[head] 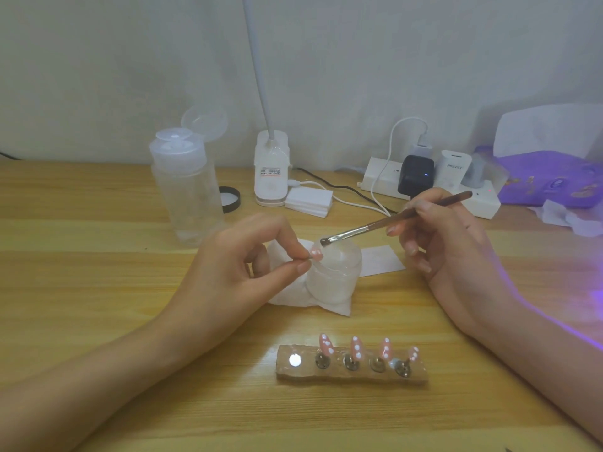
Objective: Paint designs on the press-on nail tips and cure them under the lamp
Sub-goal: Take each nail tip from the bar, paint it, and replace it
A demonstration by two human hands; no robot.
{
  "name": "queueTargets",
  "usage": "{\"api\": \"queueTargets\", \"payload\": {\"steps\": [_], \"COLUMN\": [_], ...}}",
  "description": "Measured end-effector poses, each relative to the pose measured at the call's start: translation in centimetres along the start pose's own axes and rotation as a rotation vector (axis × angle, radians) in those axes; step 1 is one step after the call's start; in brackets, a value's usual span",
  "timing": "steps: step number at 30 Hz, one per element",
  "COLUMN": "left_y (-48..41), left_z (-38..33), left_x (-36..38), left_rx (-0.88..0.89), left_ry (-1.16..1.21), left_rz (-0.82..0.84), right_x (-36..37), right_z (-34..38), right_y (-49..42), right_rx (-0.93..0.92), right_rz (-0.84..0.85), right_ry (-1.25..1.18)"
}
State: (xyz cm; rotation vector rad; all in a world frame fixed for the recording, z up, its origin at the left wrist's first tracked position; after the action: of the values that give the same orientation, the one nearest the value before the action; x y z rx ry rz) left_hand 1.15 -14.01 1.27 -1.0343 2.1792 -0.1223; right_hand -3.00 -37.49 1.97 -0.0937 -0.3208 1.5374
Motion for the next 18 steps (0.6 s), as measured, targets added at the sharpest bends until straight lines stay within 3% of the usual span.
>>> {"api": "queueTargets", "payload": {"steps": [3, 8, 12, 18], "left_y": [0.06, 0.05, 0.08, 0.03], "left_z": [-0.10, -0.17, -0.10, -0.07], "left_x": [0.02, 0.01, -0.03, -0.15], "left_rx": [-0.002, -0.007, -0.021, -0.047], "left_ry": [0.004, 0.016, 0.052, 0.100], "left_rz": [-0.001, 0.004, 0.008, -0.004], "right_x": [0.36, 0.05, 0.33, 0.08], "right_z": [0.16, 0.01, 0.12, 0.07], "right_y": [0.12, 0.06, 0.15, 0.09], "right_rx": [-0.022, -0.001, -0.029, -0.016], "right_rz": [0.067, -0.028, 0.060, -0.015], "right_ry": [0.046, 0.017, 0.047, 0.006]}}
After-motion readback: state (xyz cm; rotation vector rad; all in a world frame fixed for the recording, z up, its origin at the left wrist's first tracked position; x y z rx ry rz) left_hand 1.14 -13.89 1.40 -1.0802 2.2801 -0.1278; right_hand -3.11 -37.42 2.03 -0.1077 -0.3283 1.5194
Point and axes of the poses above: each hand's wrist, its own y-axis away from the middle knuckle, its own x-axis out of the palm, z = x × y, the point moved 1 cm from there along -y, towards the middle knuckle, and after that the axes turned 13 degrees about z, right-handed, at the moved point
